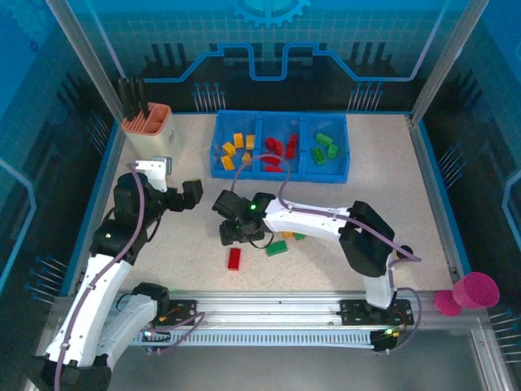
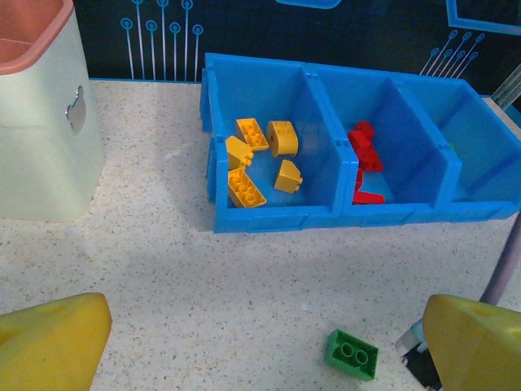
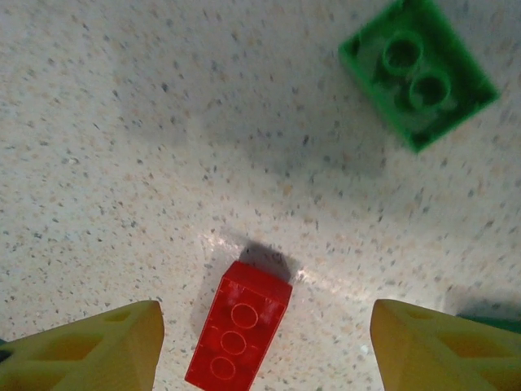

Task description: Sort the legos into containers by color

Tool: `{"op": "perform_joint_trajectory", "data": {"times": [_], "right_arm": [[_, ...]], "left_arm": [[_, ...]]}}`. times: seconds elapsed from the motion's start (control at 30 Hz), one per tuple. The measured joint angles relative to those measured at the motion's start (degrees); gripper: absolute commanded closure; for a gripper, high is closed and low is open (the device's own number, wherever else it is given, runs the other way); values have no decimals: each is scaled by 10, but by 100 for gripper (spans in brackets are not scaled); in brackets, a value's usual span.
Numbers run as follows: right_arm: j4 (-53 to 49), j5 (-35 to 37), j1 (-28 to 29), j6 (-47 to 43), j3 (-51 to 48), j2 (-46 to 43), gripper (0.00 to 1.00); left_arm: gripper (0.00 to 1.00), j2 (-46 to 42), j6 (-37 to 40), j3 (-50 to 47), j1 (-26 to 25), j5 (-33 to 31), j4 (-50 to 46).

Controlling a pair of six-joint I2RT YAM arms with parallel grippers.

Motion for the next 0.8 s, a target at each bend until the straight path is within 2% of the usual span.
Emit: {"op": "perform_joint_trajectory", "data": {"times": [0.23, 0.37, 0.53, 0.6, 0.7, 0.8], "right_arm": [[-8, -4, 33, 73, 9, 51, 32], [-8, -7, 44, 90, 9, 66, 37], [-8, -8, 51, 94, 9, 79, 66], [-12, -7, 54, 87, 13, 82, 74], [-13, -7, 56, 69, 16, 83, 79], [-14, -2, 57, 31, 13, 81, 81]], "left_arm": [[0, -15, 0, 0, 0, 6, 0], [0, -26, 0, 0, -1, 6, 0], [1, -29, 0, 0, -5, 6, 0], [1, -30, 0, 0, -5, 5, 0], [1, -30, 0, 0, -5, 5, 0], [1, -30, 0, 0, -5, 5, 0]]}}
